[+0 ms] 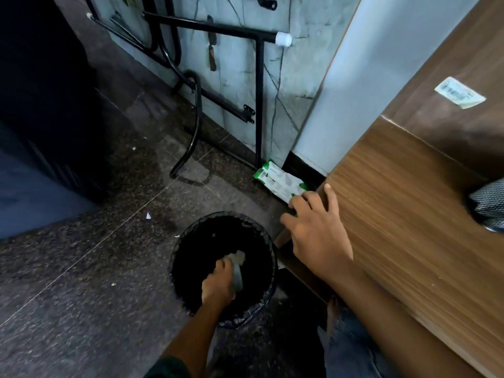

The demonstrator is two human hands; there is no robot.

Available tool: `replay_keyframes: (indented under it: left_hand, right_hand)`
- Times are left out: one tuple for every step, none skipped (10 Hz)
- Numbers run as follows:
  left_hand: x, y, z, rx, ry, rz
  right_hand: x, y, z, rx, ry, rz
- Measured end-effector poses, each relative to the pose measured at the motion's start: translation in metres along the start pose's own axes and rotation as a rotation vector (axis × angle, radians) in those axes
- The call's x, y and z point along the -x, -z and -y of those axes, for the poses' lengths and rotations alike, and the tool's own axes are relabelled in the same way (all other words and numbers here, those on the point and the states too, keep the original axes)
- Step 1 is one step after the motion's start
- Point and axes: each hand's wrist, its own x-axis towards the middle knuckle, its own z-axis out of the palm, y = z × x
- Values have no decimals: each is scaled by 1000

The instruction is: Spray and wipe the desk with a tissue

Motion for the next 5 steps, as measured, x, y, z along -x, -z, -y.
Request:
replay_keyframes:
  left_hand:
    - [-14,-18,-7,-74,9,-6]
    - [-26,-33,-5,-68,40,19]
    - [-39,-46,-1,-37,36,42]
    - [-39,-44,-4,-22,54,70]
    - [-31,-28,-17,78,85,-24]
  right_hand:
    - [0,-1,0,-9,-1,3]
    - [-1,-2,0,-24,-3,-17]
    - [0,-3,1,-53,11,-24]
    - [1,-2,-1,-76,5,-42]
    - [0,-5,-2,-72,1,-12]
